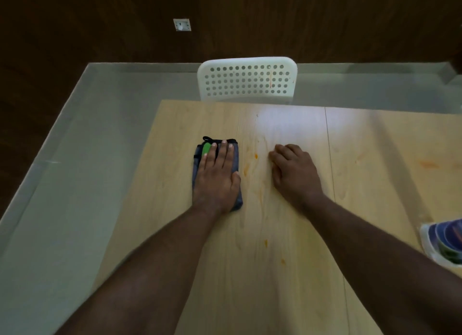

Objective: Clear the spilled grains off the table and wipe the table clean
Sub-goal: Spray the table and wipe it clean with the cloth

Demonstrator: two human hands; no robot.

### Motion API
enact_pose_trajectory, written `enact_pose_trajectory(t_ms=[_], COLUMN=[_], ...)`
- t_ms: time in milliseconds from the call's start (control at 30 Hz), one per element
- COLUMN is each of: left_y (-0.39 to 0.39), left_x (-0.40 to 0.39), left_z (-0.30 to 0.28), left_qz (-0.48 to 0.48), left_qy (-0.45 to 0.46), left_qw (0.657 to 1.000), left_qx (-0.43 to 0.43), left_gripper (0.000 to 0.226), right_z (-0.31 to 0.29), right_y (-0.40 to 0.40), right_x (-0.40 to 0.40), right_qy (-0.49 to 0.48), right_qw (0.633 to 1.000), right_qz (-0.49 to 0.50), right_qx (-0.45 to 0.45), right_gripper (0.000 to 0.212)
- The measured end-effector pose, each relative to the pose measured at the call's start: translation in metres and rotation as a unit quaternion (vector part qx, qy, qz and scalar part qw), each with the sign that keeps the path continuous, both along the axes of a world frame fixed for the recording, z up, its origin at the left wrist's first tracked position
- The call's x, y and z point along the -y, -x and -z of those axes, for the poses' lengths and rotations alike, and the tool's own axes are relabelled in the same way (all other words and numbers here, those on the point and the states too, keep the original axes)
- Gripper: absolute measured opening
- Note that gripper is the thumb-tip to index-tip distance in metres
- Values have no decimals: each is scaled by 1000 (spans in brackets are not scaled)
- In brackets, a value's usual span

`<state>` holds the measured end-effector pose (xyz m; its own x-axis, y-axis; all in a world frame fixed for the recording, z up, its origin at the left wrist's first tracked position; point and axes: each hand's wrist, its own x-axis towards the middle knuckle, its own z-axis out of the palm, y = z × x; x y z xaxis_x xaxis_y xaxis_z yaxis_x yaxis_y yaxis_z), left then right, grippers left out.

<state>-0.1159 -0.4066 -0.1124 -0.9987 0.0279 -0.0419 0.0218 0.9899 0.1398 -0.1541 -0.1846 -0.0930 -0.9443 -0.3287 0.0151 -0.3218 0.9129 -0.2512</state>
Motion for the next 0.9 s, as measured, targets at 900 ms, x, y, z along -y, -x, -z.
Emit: enact_pose_trajectory(t_ms=[900], left_y=[87], left_x=[-7], left_z=[0], left_qz=[102], left_qy=[-28], left_qw=[994], left_qx=[12], left_gripper=[72], right_z=[20], right_y=[25], right_x=[-5], right_qy=[13], right_qw=[997], right_qz=[68], right_qx=[36], right_gripper=[61])
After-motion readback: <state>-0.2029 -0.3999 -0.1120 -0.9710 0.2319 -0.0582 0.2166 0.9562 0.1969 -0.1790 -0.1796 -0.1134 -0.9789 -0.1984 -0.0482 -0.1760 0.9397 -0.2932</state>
